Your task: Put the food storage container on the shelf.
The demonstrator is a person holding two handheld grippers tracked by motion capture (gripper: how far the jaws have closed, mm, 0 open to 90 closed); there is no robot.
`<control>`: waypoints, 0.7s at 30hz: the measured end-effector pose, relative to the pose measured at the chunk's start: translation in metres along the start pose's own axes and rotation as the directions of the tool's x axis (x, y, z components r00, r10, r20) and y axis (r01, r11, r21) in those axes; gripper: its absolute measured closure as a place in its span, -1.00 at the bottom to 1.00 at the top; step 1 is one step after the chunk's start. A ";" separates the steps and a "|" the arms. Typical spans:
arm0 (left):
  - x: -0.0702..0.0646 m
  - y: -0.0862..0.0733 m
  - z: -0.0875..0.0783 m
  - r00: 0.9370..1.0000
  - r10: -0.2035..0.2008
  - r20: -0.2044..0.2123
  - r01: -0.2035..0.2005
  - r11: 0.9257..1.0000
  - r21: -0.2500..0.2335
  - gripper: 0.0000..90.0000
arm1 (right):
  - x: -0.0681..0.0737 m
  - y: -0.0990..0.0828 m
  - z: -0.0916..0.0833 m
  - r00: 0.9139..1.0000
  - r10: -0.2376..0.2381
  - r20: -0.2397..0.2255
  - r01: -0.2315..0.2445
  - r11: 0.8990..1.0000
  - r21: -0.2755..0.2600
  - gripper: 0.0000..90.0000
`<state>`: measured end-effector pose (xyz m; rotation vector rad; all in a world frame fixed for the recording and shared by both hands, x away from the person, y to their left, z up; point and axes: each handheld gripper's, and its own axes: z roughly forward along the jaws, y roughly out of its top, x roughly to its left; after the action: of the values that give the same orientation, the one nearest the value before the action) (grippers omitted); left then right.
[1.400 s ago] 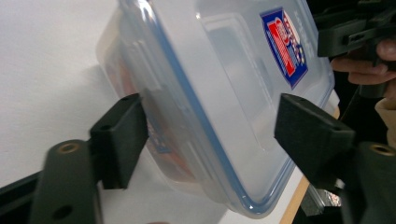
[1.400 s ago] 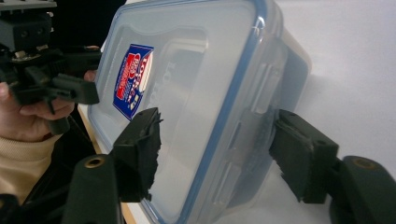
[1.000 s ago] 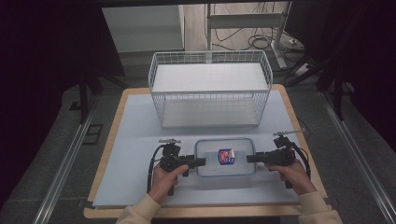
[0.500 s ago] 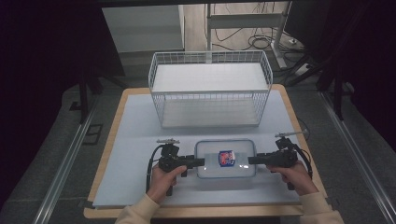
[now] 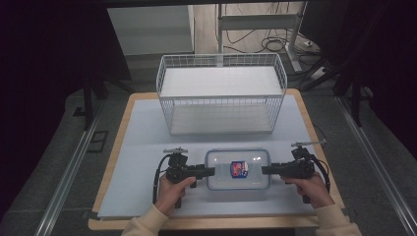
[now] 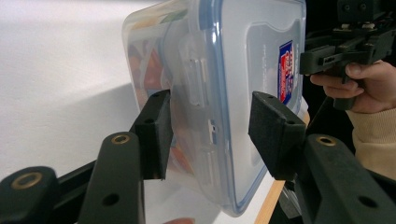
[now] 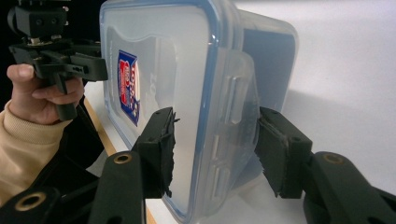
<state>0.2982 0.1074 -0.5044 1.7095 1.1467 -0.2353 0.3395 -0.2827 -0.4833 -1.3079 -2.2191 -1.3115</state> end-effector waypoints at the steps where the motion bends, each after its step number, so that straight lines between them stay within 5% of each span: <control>1: -0.001 0.000 0.000 1.000 0.004 -0.004 -0.004 1.000 -0.001 0.13 | 0.001 0.000 0.000 1.000 0.000 0.004 0.000 1.000 -0.001 0.10; 7: -0.002 0.000 -0.001 1.000 -0.003 -0.007 0.003 1.000 -0.012 0.13 | 0.003 -0.001 -0.001 1.000 -0.006 0.010 0.006 1.000 -0.012 0.10; 21: -0.016 0.010 -0.020 0.998 0.067 -0.019 -0.068 0.996 -0.059 0.14 | 0.026 0.007 -0.011 0.996 -0.086 0.028 0.088 0.993 -0.075 0.10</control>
<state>0.2910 0.1145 -0.4788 1.6968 1.0962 -0.1438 0.3276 -0.2751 -0.4577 -1.2728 -2.2876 -1.4310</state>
